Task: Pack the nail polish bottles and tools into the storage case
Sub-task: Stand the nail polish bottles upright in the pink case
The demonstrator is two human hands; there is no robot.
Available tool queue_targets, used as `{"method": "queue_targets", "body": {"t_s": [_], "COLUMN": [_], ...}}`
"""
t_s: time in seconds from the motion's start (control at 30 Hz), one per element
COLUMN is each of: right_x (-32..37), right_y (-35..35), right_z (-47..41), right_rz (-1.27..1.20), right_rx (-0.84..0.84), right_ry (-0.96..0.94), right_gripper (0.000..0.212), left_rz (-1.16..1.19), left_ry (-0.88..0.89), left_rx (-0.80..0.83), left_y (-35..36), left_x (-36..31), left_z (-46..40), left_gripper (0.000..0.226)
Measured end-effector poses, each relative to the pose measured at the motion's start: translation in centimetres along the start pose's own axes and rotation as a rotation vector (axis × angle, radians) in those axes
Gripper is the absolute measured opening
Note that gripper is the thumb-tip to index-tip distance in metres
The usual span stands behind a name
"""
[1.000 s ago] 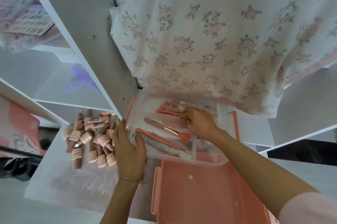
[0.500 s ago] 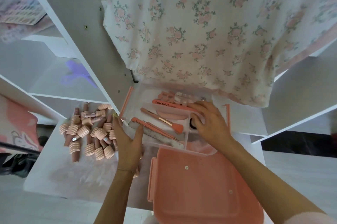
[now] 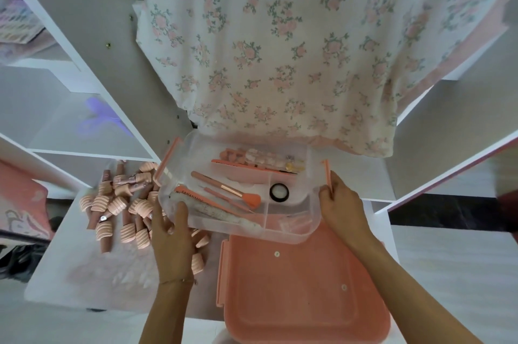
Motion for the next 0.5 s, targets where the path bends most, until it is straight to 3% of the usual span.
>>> {"method": "queue_targets", "body": {"t_s": [0.17, 0.5], "right_x": [-0.9, 0.6], "right_y": [0.5, 1.3], "right_z": [-0.8, -2.8], "right_rz": [-0.504, -0.423], "right_rx": [0.021, 0.057], "right_ry": [0.274, 0.119], "right_gripper": [0.049, 0.034], "left_rz": [0.039, 0.155], "left_ry": [-0.021, -0.125], "left_rx": [-0.002, 0.059], "left_y": [0.0, 1.4], "left_x": [0.1, 2.0], "left_z": [0.2, -0.7], "left_gripper": [0.048, 0.040]}}
Point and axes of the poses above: each hand's wrist, its own z-axis away from the middle knuckle, its own y-axis out of the palm, x = y × z, the point moved 5 cm from there along -z, towards the middle knuckle, and after that the axes turned 5 degrees about -x, right-handed, at the moved point
